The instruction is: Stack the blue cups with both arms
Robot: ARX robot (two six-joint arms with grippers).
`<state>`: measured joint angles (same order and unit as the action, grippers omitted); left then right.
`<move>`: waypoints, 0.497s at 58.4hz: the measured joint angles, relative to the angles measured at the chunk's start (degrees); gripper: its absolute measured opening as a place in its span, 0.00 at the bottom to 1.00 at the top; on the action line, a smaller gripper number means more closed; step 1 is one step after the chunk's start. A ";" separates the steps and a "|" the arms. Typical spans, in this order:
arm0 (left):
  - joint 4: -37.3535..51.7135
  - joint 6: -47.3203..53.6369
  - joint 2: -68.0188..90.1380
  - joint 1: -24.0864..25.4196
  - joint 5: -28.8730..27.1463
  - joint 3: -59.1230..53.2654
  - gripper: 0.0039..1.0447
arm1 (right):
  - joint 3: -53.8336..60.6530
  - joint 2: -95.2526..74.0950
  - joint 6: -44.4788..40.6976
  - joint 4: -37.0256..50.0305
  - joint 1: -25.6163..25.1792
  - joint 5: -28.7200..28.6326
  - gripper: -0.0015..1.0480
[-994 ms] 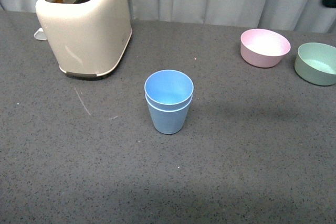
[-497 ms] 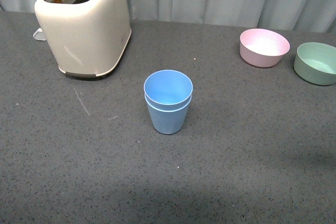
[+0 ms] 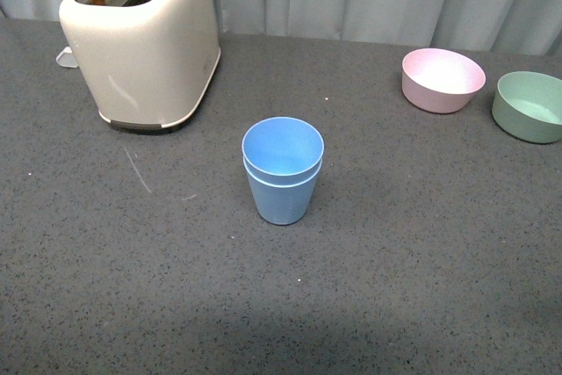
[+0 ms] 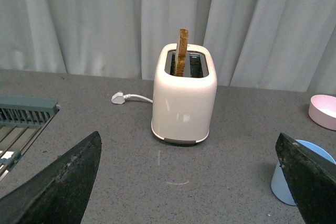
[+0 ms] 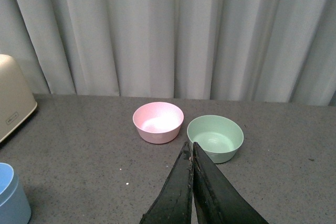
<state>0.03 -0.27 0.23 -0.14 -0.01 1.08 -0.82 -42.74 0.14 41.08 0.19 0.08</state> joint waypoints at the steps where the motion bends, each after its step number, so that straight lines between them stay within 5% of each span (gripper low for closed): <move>1: 0.00 0.00 0.00 0.00 -0.02 0.00 0.94 | 0.09 0.87 0.00 -0.74 0.00 0.00 0.01; 29: 0.00 0.00 0.00 0.00 0.00 0.00 0.94 | 0.66 19.67 0.00 -17.97 -0.04 0.02 0.01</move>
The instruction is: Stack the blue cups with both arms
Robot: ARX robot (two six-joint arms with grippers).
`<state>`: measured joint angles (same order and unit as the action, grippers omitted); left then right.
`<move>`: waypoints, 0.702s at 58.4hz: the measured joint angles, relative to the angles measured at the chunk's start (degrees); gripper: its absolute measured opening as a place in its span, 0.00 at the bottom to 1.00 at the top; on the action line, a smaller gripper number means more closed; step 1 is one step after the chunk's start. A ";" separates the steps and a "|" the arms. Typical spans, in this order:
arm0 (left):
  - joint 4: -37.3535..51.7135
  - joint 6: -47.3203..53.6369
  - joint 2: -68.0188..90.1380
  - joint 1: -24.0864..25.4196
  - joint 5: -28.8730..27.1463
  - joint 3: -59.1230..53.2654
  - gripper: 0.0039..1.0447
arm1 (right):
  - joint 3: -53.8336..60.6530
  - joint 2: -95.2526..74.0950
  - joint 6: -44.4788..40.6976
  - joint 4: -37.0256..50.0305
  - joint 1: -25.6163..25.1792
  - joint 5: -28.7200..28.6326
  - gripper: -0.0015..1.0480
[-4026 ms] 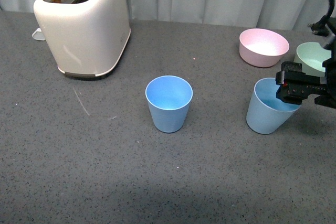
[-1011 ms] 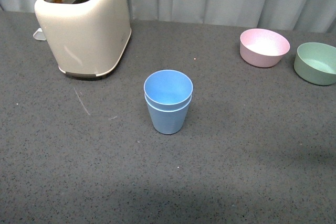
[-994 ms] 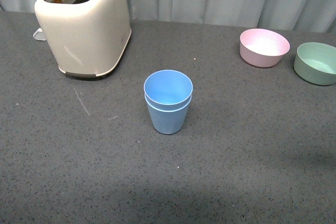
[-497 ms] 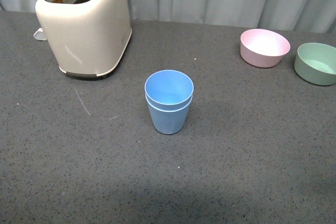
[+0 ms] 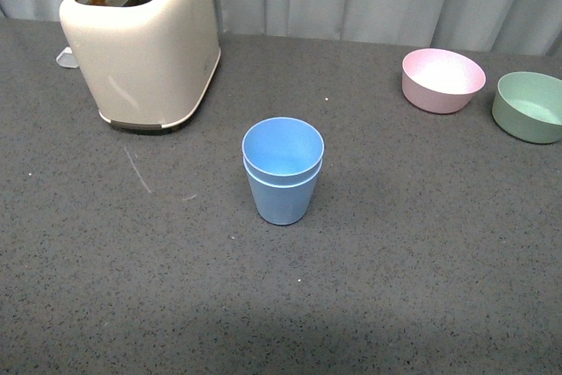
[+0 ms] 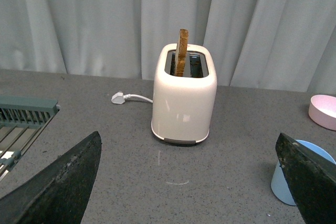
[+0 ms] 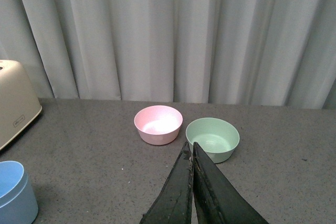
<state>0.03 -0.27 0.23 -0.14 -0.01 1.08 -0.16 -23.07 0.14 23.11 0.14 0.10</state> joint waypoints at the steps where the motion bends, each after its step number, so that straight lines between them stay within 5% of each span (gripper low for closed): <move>1: 0.00 0.00 0.00 0.00 -0.02 0.00 0.94 | 0.00 0.52 0.00 -0.52 0.00 0.00 0.01; 34: 0.00 0.00 0.00 0.00 0.00 0.00 0.94 | 0.00 12.92 0.00 -12.74 0.00 -0.02 0.01; 41: 0.00 0.00 0.00 0.00 -0.04 0.00 0.94 | -0.02 21.53 -0.02 -22.67 0.00 -0.15 0.01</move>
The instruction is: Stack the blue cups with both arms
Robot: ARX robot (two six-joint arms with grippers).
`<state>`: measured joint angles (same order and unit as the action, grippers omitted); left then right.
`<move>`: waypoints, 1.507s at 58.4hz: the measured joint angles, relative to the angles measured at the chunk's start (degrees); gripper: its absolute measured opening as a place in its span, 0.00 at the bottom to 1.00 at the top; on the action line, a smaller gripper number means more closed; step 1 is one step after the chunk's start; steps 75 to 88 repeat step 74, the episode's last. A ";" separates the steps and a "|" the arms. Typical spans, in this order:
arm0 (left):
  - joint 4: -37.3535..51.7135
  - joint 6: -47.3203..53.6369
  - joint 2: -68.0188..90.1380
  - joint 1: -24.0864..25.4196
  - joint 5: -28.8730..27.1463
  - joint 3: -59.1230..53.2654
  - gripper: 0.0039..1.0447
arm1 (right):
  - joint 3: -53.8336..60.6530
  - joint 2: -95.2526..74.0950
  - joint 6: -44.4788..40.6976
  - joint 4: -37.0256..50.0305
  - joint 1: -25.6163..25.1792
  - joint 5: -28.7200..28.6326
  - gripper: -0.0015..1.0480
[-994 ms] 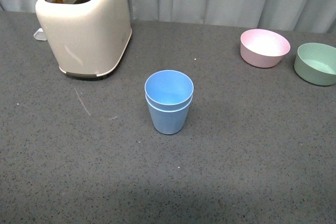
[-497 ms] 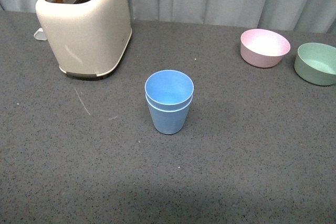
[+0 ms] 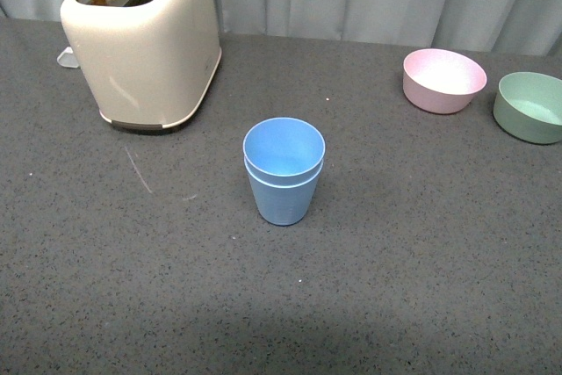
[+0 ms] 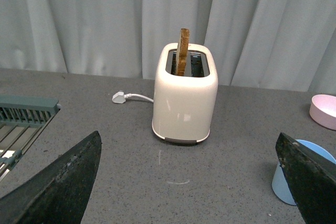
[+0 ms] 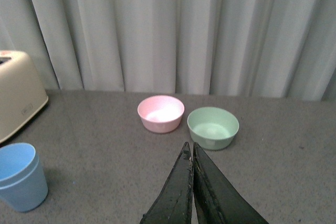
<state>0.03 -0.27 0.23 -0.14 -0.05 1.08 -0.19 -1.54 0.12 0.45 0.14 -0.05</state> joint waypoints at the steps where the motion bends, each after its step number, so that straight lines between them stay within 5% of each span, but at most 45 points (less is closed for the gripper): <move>1: 0.00 0.00 -0.02 0.00 0.00 0.00 0.94 | 0.00 0.74 0.00 -0.07 0.00 -0.02 0.01; 10: 0.00 0.00 -0.02 0.00 0.04 0.00 0.94 | 0.00 1.27 -0.09 -0.35 0.00 -0.02 0.08; 38: 0.00 0.00 -0.02 0.00 0.04 0.00 0.94 | 0.00 1.33 -0.07 -0.35 0.00 -0.02 0.92; 88: 0.00 0.00 -0.02 0.00 0.04 0.00 0.94 | 0.00 1.33 -0.04 -0.35 0.00 -0.02 0.91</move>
